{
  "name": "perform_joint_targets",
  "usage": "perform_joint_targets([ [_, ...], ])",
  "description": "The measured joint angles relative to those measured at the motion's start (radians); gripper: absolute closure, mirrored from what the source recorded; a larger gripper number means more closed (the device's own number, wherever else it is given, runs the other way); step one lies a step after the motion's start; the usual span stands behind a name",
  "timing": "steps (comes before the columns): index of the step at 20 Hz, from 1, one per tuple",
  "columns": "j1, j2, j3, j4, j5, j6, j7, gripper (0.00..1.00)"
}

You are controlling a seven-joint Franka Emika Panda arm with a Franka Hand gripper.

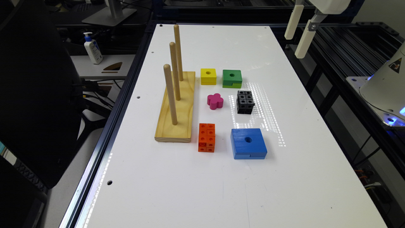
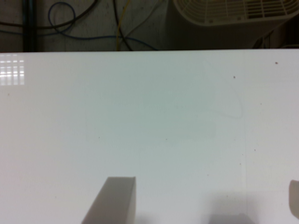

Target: Pick up pink flower.

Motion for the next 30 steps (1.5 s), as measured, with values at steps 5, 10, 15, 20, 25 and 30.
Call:
perform_joint_targets([
  [5,0.0,0.001,0.001,0.003,0.0,0.008,0.0,0.0],
  [10,0.0,0.017,0.002,0.03,0.0,0.012,0.0,0.0],
  [15,0.0,0.1,0.002,0.1,0.0,0.021,0.0,0.0],
  [20,0.0,0.194,0.003,0.146,0.0,0.061,0.0,0.0],
  [25,-0.001,0.251,0.003,0.2,0.0,0.07,0.0,0.0],
  [30,-0.001,0.287,0.003,0.234,0.0,0.07,0.0,0.0],
])
